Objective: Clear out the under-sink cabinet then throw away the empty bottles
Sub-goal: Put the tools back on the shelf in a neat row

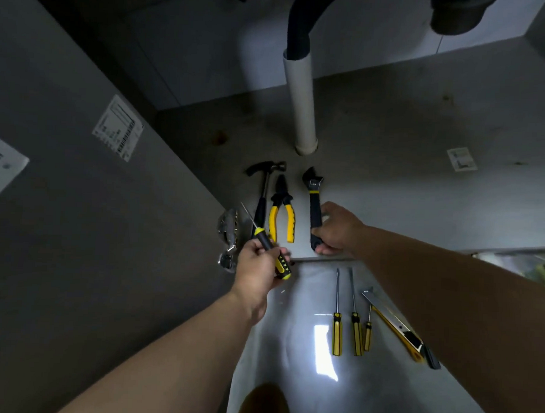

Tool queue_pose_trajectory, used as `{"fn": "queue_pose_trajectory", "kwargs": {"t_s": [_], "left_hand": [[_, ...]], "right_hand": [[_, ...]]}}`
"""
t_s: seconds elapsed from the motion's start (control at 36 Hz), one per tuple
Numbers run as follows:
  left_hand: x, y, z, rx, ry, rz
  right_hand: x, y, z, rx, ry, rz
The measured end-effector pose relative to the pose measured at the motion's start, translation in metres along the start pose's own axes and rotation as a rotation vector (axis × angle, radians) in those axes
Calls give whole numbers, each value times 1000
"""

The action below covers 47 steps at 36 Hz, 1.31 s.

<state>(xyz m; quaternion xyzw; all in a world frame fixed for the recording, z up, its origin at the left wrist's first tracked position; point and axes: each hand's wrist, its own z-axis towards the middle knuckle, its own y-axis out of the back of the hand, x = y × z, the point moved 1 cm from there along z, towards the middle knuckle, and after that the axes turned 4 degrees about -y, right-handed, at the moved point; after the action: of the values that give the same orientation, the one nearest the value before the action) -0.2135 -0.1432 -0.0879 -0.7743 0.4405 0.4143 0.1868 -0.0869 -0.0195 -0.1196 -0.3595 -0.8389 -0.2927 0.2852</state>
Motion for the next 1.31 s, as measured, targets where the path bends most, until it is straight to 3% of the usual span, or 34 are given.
{"fn": "queue_pose_trajectory", "kwargs": {"t_s": [0.53,0.97,1.03,1.17,1.31], "left_hand": [[3,-10,-9,-48,-86,54],[-4,-19,-11,-31,-121,3],[-7,-20,-10,-39,-132,2],[-7,-24,1,-70,-186,15],[-6,-34,7,-55,-174,-11]], "right_hand": [[10,-21,6,-151,83,-210],[10,-24,-3,-183,151,-144],[12,-22,-14,-128,198,-39],[11,-13,-43,231,173,22],[1,-6,-50,198,263,-23]]}}
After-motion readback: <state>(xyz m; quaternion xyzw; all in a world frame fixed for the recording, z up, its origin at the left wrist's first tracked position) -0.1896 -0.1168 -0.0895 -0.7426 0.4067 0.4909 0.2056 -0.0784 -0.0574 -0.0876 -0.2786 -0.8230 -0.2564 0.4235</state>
